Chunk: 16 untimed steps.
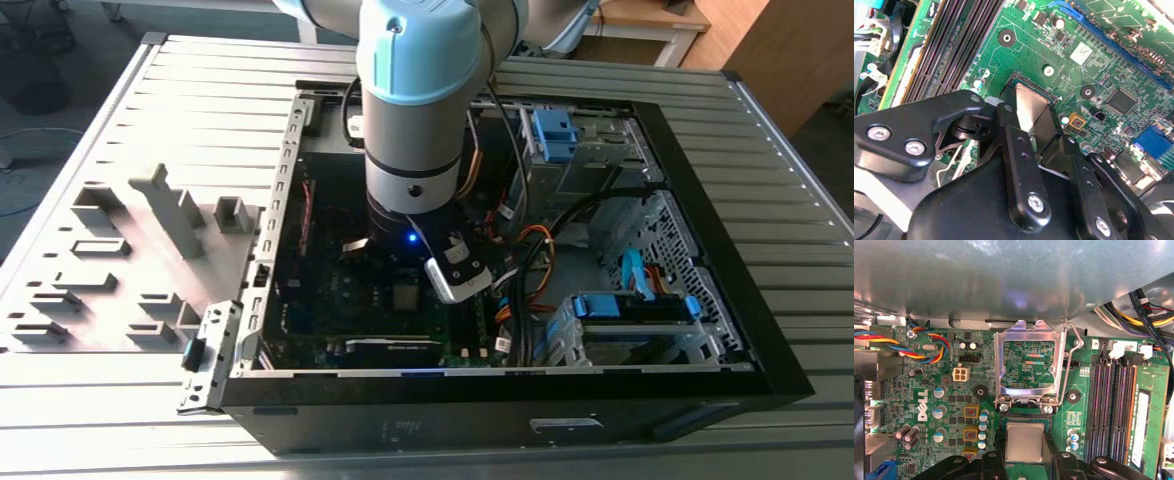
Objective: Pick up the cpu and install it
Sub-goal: 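Place the cpu into insertion slot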
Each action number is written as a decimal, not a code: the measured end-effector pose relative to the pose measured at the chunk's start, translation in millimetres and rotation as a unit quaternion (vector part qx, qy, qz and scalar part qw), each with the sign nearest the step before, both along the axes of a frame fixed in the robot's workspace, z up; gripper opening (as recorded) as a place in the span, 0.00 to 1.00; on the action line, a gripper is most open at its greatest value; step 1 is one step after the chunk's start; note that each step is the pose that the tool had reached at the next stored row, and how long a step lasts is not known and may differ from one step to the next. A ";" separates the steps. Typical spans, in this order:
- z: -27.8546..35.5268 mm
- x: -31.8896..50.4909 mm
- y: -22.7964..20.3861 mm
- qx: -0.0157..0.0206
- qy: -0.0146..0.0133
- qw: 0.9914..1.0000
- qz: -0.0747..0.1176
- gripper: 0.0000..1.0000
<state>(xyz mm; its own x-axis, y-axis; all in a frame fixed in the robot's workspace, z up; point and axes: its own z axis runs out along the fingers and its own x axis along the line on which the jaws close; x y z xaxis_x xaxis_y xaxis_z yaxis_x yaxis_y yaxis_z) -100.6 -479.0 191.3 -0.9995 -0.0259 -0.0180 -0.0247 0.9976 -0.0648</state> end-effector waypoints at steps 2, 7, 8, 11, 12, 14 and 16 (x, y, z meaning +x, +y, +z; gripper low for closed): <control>0.0 0.0 -0.1 0.000 0.000 1.000 0.000 0.39; -0.4 0.0 -0.6 -0.001 0.000 1.000 -0.002 0.39; -0.7 -0.1 -0.7 -0.001 0.000 1.000 -0.002 0.39; -1.8 -0.1 -0.8 -0.001 0.000 1.000 -0.003 0.39; -2.0 -0.1 -0.7 -0.001 0.000 1.000 -0.003 0.39; -2.3 -0.1 -0.7 -0.001 0.000 1.000 -0.003 0.39; -2.4 -0.1 -0.7 -0.001 0.000 1.000 -0.003 0.39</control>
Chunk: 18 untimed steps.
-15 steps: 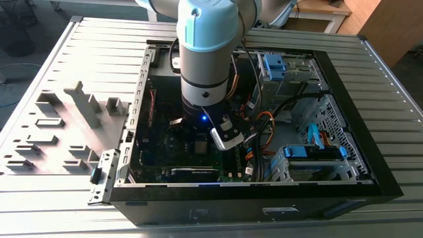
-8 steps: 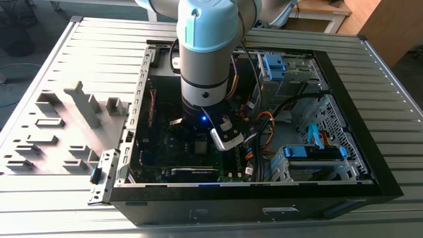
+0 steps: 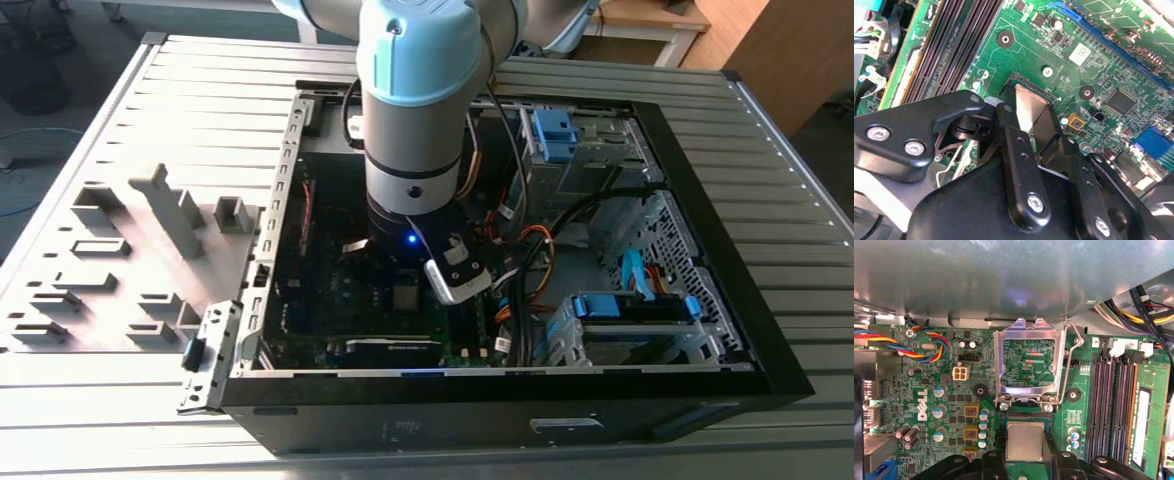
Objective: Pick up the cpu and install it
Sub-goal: 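Place the cpu into insertion slot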
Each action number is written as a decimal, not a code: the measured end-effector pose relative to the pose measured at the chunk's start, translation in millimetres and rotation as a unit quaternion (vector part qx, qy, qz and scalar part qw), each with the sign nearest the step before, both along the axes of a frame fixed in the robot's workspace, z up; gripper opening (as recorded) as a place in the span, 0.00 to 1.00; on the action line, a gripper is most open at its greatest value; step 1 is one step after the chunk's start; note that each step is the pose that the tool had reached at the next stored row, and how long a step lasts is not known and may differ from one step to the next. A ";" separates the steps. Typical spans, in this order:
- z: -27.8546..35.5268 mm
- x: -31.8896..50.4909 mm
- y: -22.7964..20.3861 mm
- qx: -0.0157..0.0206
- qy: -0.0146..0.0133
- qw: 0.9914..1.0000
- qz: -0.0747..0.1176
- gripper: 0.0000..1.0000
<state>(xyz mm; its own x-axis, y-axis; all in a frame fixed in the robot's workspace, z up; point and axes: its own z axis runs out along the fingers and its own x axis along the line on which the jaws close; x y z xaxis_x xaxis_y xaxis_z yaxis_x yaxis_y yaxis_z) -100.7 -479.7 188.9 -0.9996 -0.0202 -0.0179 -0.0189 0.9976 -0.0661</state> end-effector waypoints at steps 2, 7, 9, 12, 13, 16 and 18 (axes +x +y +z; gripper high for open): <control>0.0 0.0 0.0 0.000 0.000 1.000 0.000 0.39; -0.2 0.0 0.0 0.000 0.000 1.000 0.000 0.39; -0.2 0.0 0.0 0.000 0.000 1.000 0.000 0.39; -0.6 0.0 0.0 0.000 0.000 1.000 0.000 0.39; -0.6 0.0 0.0 0.000 0.000 1.000 0.000 0.39; -0.8 0.0 0.0 0.000 0.000 1.000 0.000 0.39; -1.0 0.1 0.0 0.000 0.000 1.000 0.000 0.39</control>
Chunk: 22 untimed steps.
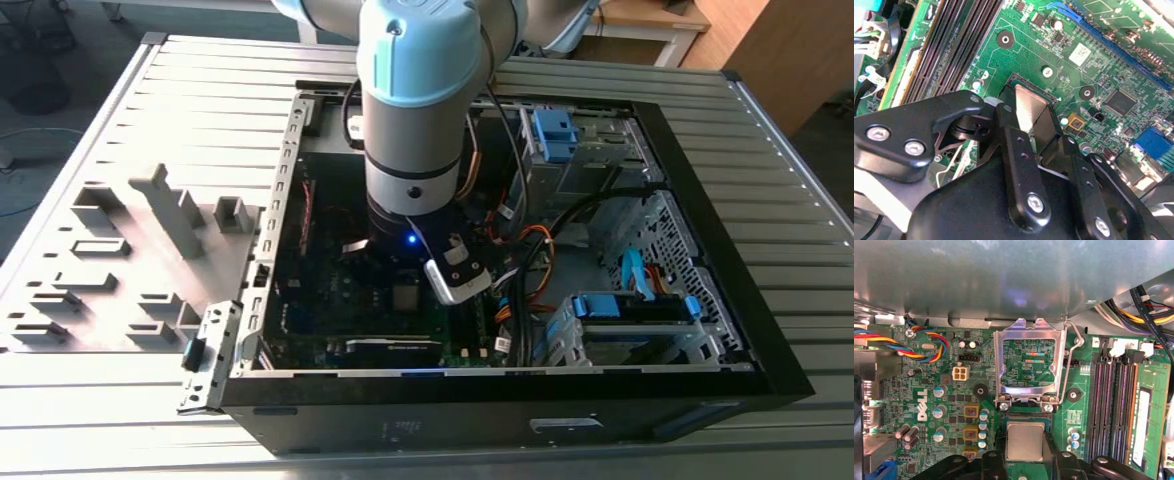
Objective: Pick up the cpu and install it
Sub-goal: 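Place the cpu into insertion slot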
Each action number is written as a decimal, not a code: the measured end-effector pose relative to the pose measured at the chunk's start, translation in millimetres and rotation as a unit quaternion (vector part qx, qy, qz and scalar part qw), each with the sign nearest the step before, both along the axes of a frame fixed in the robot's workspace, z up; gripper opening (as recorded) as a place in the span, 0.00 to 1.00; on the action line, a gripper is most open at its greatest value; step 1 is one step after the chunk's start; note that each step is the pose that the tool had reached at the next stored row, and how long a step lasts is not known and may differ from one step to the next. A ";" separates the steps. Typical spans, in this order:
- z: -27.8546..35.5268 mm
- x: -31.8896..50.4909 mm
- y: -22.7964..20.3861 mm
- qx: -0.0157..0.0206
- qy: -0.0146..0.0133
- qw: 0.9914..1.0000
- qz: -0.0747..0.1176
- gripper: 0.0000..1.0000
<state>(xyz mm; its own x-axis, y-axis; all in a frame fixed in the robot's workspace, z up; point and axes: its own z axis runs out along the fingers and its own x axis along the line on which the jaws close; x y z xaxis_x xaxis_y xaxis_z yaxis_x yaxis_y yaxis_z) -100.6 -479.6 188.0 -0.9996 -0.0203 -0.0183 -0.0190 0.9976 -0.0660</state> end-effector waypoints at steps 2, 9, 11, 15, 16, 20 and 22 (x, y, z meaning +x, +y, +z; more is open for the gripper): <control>-0.3 0.3 0.1 0.000 0.000 1.000 0.000 0.45; -0.2 0.0 0.0 0.000 0.000 1.000 0.000 0.51; -0.2 0.0 0.0 0.000 0.000 1.000 0.000 0.51; -0.2 0.0 0.0 0.000 0.000 1.000 0.000 0.51; -0.2 0.0 0.0 0.000 0.000 1.000 0.000 0.51; -0.1 0.0 0.0 0.000 0.000 1.000 0.000 0.51; -0.2 0.0 0.0 0.000 0.000 1.000 0.000 0.52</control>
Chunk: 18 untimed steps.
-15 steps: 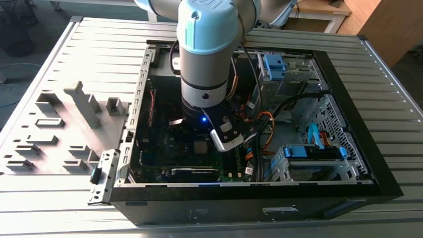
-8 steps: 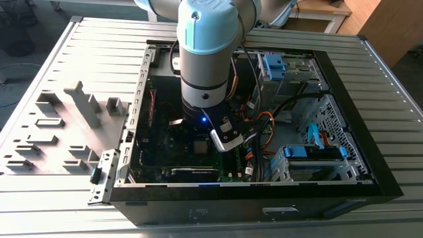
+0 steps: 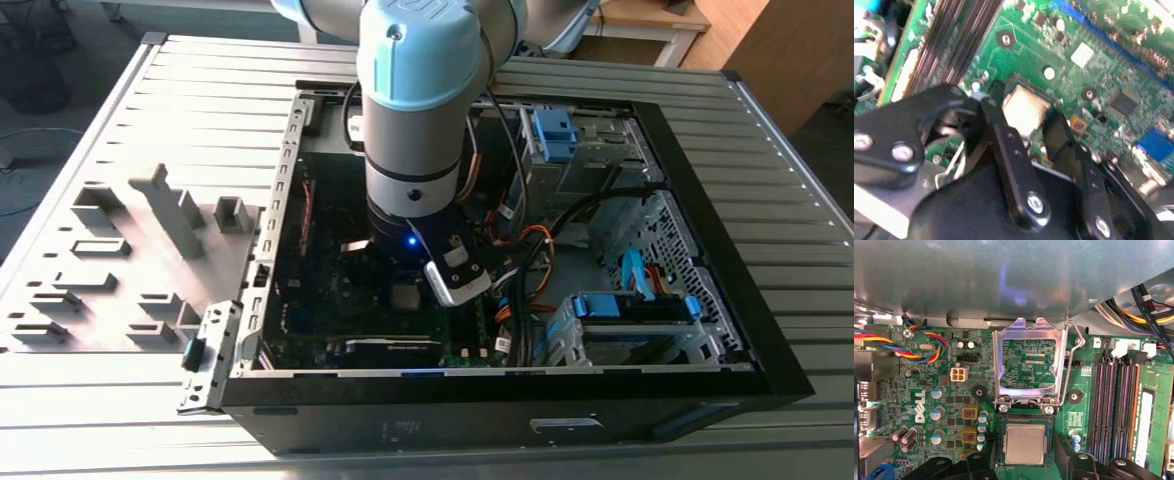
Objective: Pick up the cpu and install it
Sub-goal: 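Place the cpu into insertion slot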
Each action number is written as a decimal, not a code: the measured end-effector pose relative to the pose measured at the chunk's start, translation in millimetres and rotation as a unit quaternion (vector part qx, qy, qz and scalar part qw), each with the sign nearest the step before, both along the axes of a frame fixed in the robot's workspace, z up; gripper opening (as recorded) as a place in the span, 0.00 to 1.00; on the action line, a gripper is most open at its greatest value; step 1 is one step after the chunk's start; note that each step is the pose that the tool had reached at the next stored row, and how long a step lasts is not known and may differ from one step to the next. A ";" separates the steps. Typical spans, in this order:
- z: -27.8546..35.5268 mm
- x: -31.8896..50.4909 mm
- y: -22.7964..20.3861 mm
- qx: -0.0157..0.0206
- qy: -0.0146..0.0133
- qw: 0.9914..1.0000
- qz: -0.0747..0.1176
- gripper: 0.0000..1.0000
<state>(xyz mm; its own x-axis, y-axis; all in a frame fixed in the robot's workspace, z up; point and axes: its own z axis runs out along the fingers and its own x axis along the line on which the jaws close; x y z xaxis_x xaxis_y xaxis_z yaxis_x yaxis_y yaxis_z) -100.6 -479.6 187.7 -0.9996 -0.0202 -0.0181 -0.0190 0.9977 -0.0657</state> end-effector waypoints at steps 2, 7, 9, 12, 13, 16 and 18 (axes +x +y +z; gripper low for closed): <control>0.2 0.0 0.0 0.000 0.000 1.000 0.000 0.58; 1.6 -0.1 -0.1 0.000 0.000 1.000 0.000 0.58; 3.9 -0.1 0.0 0.000 0.000 1.000 0.000 0.58; 5.6 0.0 0.0 0.000 0.000 1.000 0.000 0.58; 5.6 0.0 0.0 0.000 0.000 1.000 0.000 0.58; 5.9 0.0 0.0 0.000 0.000 1.000 0.000 0.58; 6.0 0.0 0.0 0.000 0.000 1.000 0.000 0.58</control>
<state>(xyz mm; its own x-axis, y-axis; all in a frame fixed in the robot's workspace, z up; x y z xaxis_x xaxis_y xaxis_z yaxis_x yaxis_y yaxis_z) -100.6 -479.6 193.8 -0.9996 -0.0202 -0.0180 -0.0190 0.9976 -0.0659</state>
